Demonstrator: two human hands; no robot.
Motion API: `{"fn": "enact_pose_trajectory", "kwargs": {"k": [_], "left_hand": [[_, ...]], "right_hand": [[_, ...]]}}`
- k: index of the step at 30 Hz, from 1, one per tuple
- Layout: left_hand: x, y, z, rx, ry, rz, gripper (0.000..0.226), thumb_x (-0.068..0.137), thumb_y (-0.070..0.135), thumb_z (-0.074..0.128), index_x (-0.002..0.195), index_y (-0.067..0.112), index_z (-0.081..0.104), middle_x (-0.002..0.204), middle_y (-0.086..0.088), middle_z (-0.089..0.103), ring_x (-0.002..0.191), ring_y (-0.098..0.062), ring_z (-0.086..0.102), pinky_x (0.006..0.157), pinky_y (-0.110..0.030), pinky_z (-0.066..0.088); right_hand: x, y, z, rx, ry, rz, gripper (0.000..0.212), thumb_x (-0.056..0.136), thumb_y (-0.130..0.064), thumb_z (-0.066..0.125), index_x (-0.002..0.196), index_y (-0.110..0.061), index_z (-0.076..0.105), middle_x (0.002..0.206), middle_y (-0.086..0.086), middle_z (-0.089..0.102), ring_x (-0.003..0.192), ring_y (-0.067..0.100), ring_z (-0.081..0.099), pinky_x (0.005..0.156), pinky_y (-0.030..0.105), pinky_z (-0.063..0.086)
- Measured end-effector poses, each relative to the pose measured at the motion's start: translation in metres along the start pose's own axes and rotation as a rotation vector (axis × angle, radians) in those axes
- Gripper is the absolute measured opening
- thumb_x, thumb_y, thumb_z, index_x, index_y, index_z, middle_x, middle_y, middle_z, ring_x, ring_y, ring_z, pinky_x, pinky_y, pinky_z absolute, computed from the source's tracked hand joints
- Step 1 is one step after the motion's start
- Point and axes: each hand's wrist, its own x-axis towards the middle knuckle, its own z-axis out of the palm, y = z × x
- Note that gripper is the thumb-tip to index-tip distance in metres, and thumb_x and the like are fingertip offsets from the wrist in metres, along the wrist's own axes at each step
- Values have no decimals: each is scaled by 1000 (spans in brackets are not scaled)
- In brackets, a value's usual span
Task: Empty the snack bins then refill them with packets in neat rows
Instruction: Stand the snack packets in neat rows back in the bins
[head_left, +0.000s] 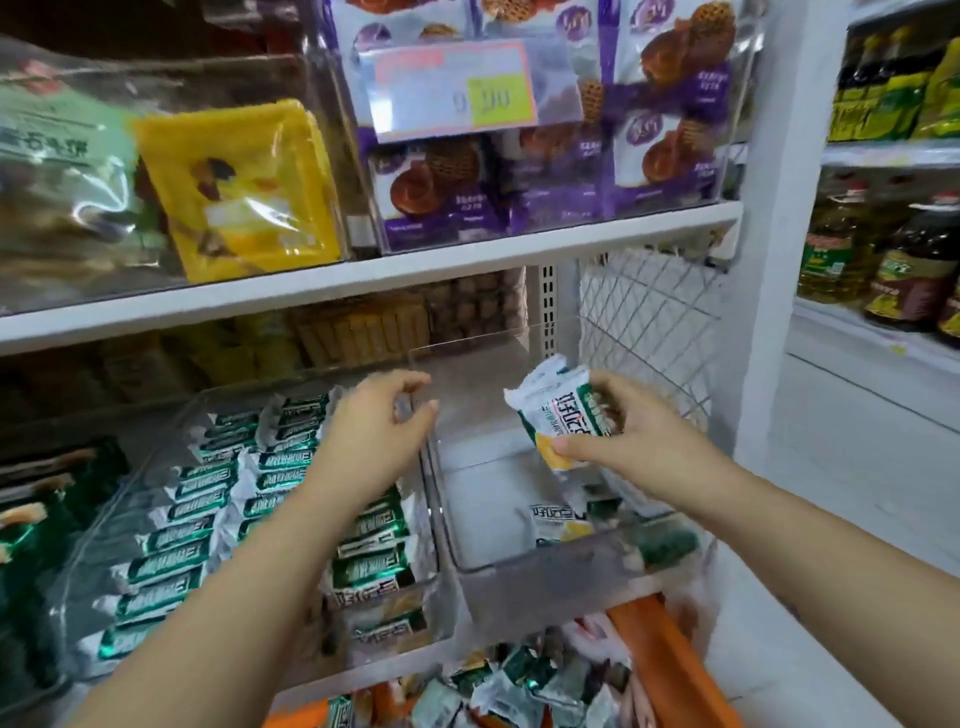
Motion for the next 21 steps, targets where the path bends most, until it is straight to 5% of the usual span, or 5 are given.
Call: {"fn": "enact_pose_trajectory", "kwargs": {"k": [4, 9, 12, 17, 21], "left_hand": [[3, -28, 20, -10, -25, 54, 19, 92, 18, 60, 108, 13, 69, 111, -5, 58, 113, -19, 54, 81, -14, 32], [-7, -40, 31, -161, 92, 69, 19, 94, 19, 55, 104, 15, 71, 106, 11, 55, 95, 7, 47, 81, 4, 29], [-7, -42, 32, -181, 95, 73, 19, 94, 23, 55, 103, 20, 71, 106, 13, 55, 93, 7, 48, 81, -7, 38], [-7, -46, 34, -216, 76, 30, 21, 94, 28, 52, 106, 26, 70, 112, 18, 55, 99, 7, 49, 86, -17, 45], [-6, -46, 34, -244, 66, 14, 22, 94, 30, 51, 106, 27, 70, 112, 20, 54, 100, 8, 49, 87, -17, 45]], "right_hand": [[64, 5, 35, -355, -193, -133, 62, 74, -19, 79, 129, -12, 50, 107, -4, 56, 86, 7, 56, 69, 10, 40], [136, 32, 89, -669, -330, -133, 60, 71, -17, 81, 123, -5, 53, 118, 14, 61, 107, 30, 58, 85, 31, 47], [158, 39, 113, -749, -419, -138, 69, 70, -15, 81, 131, -9, 48, 128, 13, 55, 114, 29, 54, 87, 27, 42], [167, 42, 116, -1011, -192, -170, 70, 73, -40, 77, 134, -28, 44, 132, 5, 44, 123, 28, 43, 105, 40, 34], [163, 50, 120, -928, -228, -161, 59, 79, -39, 73, 130, -23, 48, 123, 9, 48, 108, 31, 55, 86, 33, 41]]}}
